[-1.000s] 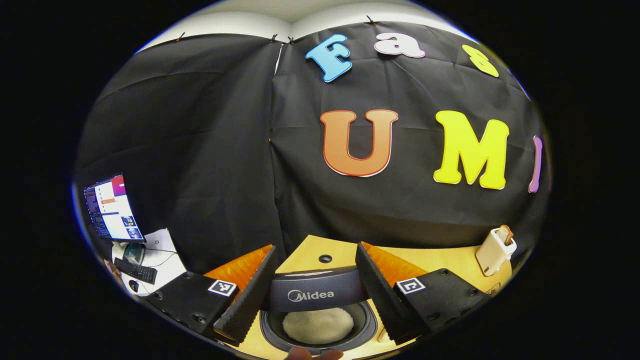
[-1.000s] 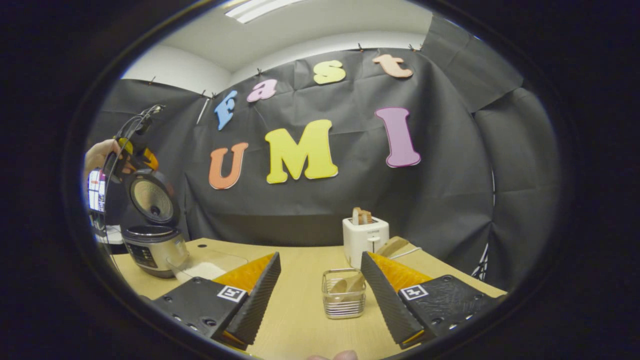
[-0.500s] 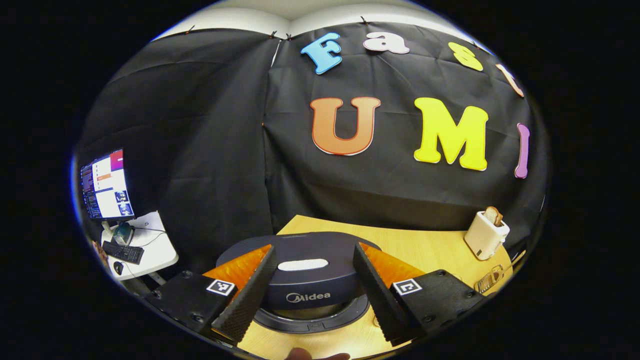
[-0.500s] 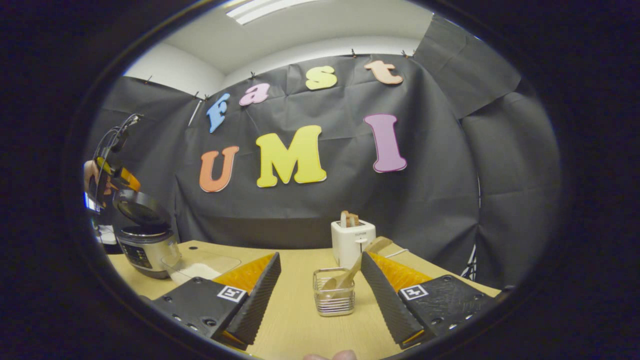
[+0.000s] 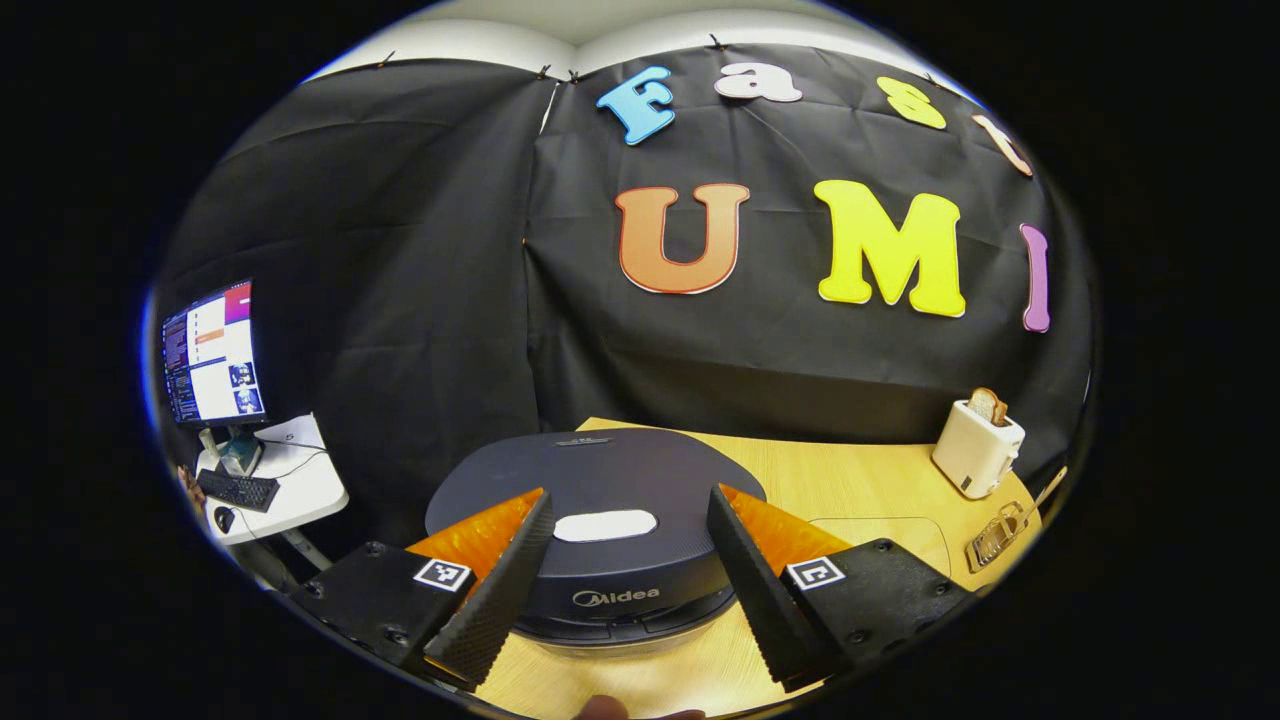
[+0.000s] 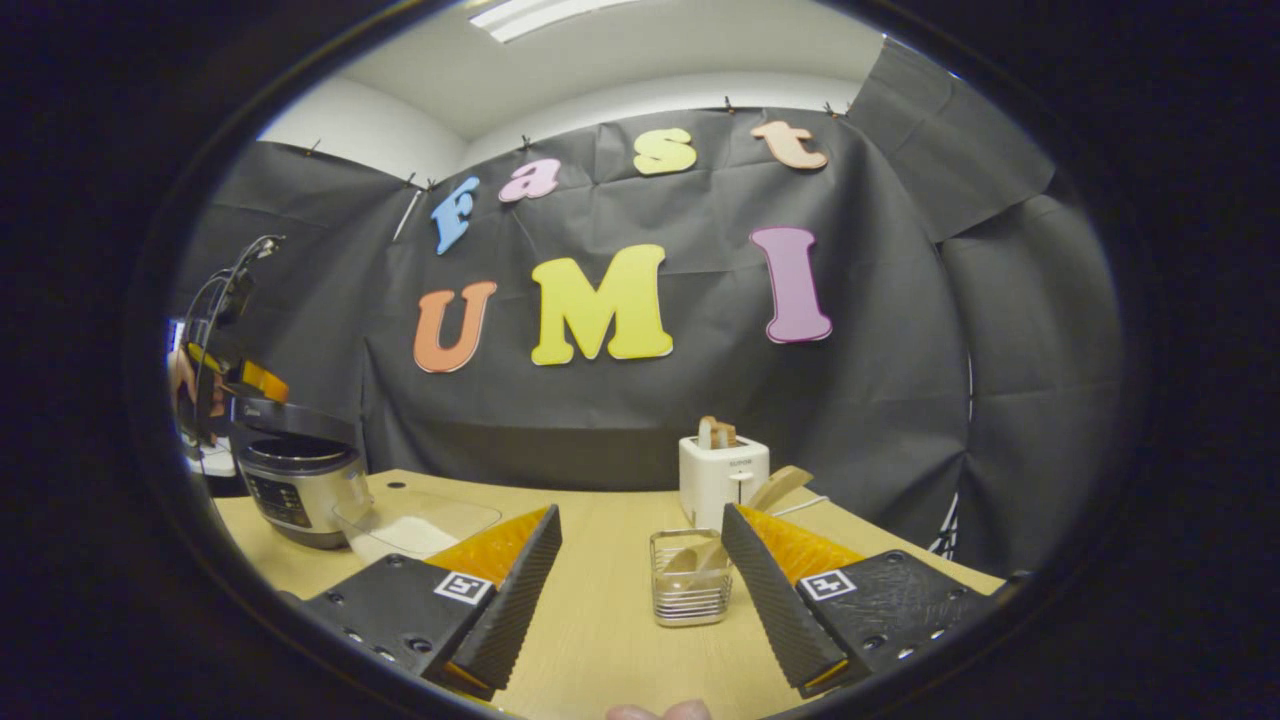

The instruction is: Close the left gripper, press the button to open the rice cooker; take a wooden spoon from the chopstick holder with the right hand, scoop a spoonful of rice and pour it into the rice cooker, then put the wooden spoon back into the chopstick holder.

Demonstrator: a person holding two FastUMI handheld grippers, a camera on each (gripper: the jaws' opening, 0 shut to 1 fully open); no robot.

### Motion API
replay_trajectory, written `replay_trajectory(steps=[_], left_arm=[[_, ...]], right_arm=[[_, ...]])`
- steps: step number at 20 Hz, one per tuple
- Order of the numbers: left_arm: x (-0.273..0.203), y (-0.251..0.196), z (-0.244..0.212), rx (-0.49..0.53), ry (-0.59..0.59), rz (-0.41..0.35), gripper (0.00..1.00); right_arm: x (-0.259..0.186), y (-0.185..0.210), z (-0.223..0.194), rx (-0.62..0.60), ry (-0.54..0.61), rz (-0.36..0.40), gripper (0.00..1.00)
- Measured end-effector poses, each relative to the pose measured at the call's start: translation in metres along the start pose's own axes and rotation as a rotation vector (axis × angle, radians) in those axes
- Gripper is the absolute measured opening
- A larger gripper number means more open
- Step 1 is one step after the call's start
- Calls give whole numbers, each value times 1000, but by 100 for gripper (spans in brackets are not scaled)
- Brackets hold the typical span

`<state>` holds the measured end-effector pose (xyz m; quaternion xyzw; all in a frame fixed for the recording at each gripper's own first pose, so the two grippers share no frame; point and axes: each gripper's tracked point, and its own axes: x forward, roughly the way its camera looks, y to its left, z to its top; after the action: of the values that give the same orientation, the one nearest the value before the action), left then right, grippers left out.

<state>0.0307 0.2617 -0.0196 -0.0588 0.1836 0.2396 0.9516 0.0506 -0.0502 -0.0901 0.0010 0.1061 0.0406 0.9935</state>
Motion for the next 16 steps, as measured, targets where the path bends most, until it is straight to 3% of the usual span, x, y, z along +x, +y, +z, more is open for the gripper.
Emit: replay_trajectory(steps=[3, 12, 16], left_arm=[[0, 0, -6, 8, -17, 1, 99], [0, -3, -31, 18, -6, -3, 99], [0, -3, -37, 24, -11, 3, 99]], right_arm=[[2, -6, -3, -33, 9, -40, 95], [1, -3, 7, -28, -23, -35, 92], [2, -3, 2, -29, -10, -32, 96]])
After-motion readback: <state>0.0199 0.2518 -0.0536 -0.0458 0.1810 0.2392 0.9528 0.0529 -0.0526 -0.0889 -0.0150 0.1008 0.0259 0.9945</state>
